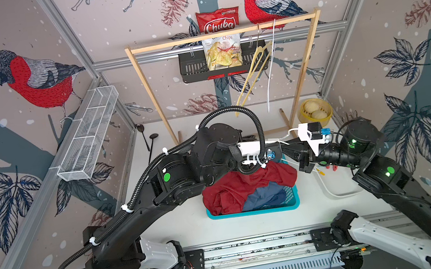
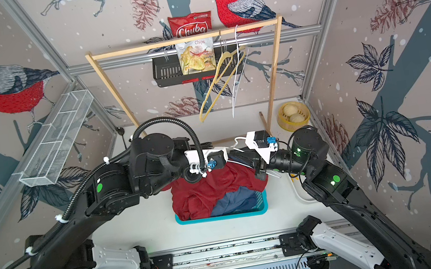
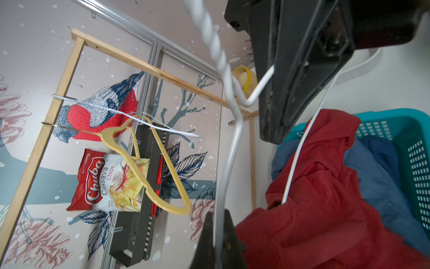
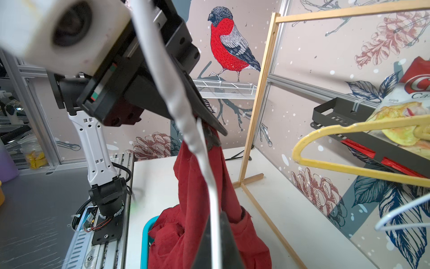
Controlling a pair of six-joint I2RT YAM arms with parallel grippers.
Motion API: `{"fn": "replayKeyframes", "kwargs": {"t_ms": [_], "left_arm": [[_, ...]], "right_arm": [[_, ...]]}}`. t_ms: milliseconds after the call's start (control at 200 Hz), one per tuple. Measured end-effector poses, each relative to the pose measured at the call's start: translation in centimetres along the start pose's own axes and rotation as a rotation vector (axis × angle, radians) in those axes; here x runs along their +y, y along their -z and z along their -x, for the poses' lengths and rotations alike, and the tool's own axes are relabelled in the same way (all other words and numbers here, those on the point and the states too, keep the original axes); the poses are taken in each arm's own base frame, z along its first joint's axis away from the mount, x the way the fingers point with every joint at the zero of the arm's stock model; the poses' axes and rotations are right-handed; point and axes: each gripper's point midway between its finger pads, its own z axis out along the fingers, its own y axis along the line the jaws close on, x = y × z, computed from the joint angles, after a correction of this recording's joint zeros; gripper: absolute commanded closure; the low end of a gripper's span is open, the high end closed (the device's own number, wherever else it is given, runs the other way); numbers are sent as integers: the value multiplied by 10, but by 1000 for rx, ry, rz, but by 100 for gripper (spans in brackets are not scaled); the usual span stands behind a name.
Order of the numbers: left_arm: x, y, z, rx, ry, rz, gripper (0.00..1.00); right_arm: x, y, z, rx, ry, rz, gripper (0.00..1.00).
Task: Remove the clothespins securing t-shirts to the hanger
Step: Remove the T-shirt from the hanger.
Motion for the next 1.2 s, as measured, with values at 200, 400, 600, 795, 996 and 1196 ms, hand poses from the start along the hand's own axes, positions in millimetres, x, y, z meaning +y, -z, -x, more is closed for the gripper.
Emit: {"fn": "replayKeyframes", "kwargs": {"t_ms": [200, 400, 600, 795, 996, 1196], "left_arm": [[12, 13, 24, -135, 42, 28, 73], [35, 34, 46, -268, 124, 94, 49], [69, 78, 64, -421, 222, 192, 40], [107, 137, 54, -506, 355, 358, 37], [117, 161, 31, -481, 458, 441, 36], [114, 155, 18, -431, 497, 452, 36]], "right_arm": [[8, 8, 11, -45, 23, 15, 100], [10, 15, 18, -83, 33, 4, 100], [8, 20, 21, -87, 19, -24, 100], [3, 29, 47, -133, 45, -72, 100], [-3, 32, 72, -187, 54, -93, 100], [-16, 24, 106, -238, 56, -103, 100]]}}
